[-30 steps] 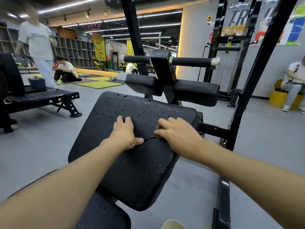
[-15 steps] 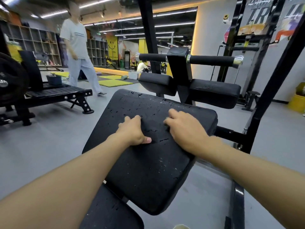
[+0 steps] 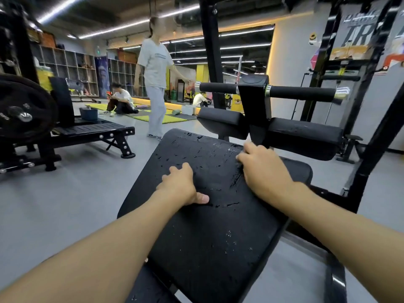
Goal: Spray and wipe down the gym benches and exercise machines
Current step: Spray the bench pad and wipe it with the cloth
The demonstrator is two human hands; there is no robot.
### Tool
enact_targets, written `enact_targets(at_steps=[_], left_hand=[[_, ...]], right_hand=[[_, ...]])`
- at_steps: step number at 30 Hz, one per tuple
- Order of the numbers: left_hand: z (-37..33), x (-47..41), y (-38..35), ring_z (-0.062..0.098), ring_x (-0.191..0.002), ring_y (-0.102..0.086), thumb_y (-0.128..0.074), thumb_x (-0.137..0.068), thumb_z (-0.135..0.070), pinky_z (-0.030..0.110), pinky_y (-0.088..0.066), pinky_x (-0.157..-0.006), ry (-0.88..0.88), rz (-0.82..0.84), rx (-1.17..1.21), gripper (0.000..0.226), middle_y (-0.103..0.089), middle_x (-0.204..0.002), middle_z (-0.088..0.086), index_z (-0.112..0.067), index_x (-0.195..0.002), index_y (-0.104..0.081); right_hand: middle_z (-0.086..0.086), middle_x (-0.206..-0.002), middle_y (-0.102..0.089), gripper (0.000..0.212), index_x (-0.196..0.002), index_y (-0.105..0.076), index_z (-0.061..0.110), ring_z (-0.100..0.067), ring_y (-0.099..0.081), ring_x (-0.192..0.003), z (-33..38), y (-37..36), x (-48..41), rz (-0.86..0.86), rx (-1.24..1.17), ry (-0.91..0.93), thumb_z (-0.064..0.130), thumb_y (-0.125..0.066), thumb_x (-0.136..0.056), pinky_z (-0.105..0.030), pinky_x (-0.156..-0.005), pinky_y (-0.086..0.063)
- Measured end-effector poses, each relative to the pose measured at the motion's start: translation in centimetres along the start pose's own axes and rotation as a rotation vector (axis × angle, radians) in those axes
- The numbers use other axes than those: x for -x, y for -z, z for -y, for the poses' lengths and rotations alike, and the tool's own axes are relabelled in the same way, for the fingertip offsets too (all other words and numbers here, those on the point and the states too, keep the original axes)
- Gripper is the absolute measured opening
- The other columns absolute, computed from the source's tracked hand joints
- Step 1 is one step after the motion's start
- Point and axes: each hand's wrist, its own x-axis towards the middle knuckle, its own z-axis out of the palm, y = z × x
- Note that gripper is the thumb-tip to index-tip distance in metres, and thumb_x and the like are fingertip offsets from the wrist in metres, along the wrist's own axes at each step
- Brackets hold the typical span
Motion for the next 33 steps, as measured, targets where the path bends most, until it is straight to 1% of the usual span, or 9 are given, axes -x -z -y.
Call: enact_targets(at_steps=[4, 8, 12, 14, 17, 21, 25, 30, 33], left_hand=[[0.3, -0.1, 0.0, 0.037, -0.131, -0.043, -0.086, -0.068, -0.056, 0.053, -0.044, -0.103, -0.014, -0.018, -0.017, 0.09, -0.039, -0.142, 0.011, -0.019, -0.132, -0.035], [1.1, -0.5, 0.2, 0.035, -0.131, -0.046, -0.087, -0.061, -0.062, 0.052, -0.044, -0.104, -0.057, -0.012, 0.023, 0.102, -0.043, -0.142, 0.008, -0.021, -0.139, -0.036], [1.5, -0.8, 0.5, 0.033, -0.139, -0.04, -0.083, -0.064, -0.065, 0.049, -0.041, -0.11, -0.096, 0.034, -0.006, 0.114, -0.034, -0.153, 0.009, -0.022, -0.152, -0.025], [1.8, -0.9, 0.6, 0.033, -0.145, -0.032, -0.082, -0.073, -0.056, 0.045, -0.035, -0.115, -0.107, 0.057, -0.018, 0.114, -0.025, -0.159, 0.01, -0.021, -0.158, -0.014], [2.4, -1.1, 0.9, 0.034, -0.142, -0.035, -0.083, -0.077, -0.044, 0.046, -0.038, -0.113, -0.133, 0.034, -0.032, 0.103, -0.029, -0.157, 0.008, -0.026, -0.157, -0.02], [2.8, -1.0, 0.4, 0.037, -0.133, -0.039, -0.088, -0.069, -0.047, 0.05, -0.041, -0.102, -0.065, -0.093, -0.053, 0.098, -0.033, -0.145, 0.007, -0.038, -0.145, -0.027], [3.6, -1.9, 0.3, 0.038, -0.135, -0.04, -0.089, -0.062, -0.056, 0.052, -0.041, -0.107, 0.009, -0.037, 0.013, 0.113, -0.035, -0.147, 0.013, -0.024, -0.147, -0.023], [4.1, -2.8, 1.1, 0.032, -0.133, -0.044, -0.089, -0.054, -0.064, 0.045, -0.043, -0.106, -0.036, 0.027, -0.02, 0.112, -0.042, -0.145, 0.009, -0.021, -0.143, -0.035], [4.1, -3.0, 1.6, 0.035, -0.141, -0.036, -0.084, -0.063, -0.065, 0.044, -0.037, -0.114, -0.05, 0.113, -0.044, 0.122, -0.029, -0.156, 0.015, -0.019, -0.154, -0.018]], right_hand=[[-0.002, -0.087, -0.052, 0.016, -0.084, -0.07, 0.019, -0.025, -0.054, -0.061, 3.1, -1.0, 2.5, 0.151, 0.011, 0.35, 0.011, -0.075, -0.071, -0.033, -0.051, -0.037], [-0.008, -0.097, -0.053, 0.012, -0.089, -0.071, 0.013, -0.033, -0.056, -0.071, 0.7, -0.2, -0.8, 0.005, -0.022, 0.033, 0.007, -0.063, -0.082, -0.037, -0.059, -0.04], [-0.003, -0.094, -0.055, 0.01, -0.082, -0.067, 0.018, -0.027, -0.057, -0.068, 4.2, -1.3, 1.4, 0.13, 0.04, 0.342, 0.027, -0.066, -0.083, -0.036, -0.055, -0.041], [-0.003, -0.095, -0.055, 0.008, -0.089, -0.072, 0.019, -0.029, -0.059, -0.075, 2.3, -0.8, -0.3, 0.107, 0.006, 0.254, 0.022, -0.064, -0.087, -0.035, -0.059, -0.041], [-0.007, -0.098, -0.054, 0.012, -0.089, -0.071, 0.012, -0.033, -0.056, -0.08, 1.2, -1.0, -2.4, 0.014, -0.021, -0.021, 0.013, -0.059, -0.089, -0.039, -0.064, -0.044], [-0.003, -0.091, -0.054, 0.007, -0.083, -0.071, 0.018, -0.028, -0.055, -0.068, 5.0, -2.0, 0.5, 0.16, -0.045, 0.345, 0.018, -0.065, -0.086, -0.036, -0.057, -0.042], [-0.009, -0.1, -0.056, 0.018, -0.099, -0.074, 0.014, -0.035, -0.058, -0.08, 2.1, -1.2, -3.1, 0.051, -0.045, 0.035, 0.012, -0.059, -0.09, -0.04, -0.066, -0.045], [-0.003, -0.094, -0.055, 0.006, -0.08, -0.069, 0.019, -0.027, -0.056, -0.069, 6.3, -2.1, -0.9, 0.181, -0.009, 0.332, 0.022, -0.065, -0.084, -0.035, -0.058, -0.04], [-0.008, -0.094, -0.054, 0.005, -0.082, -0.07, 0.013, -0.032, -0.053, -0.069, 3.3, -2.4, -3.9, 0.015, -0.048, 0.08, 0.011, -0.066, -0.083, -0.036, -0.06, -0.039]])
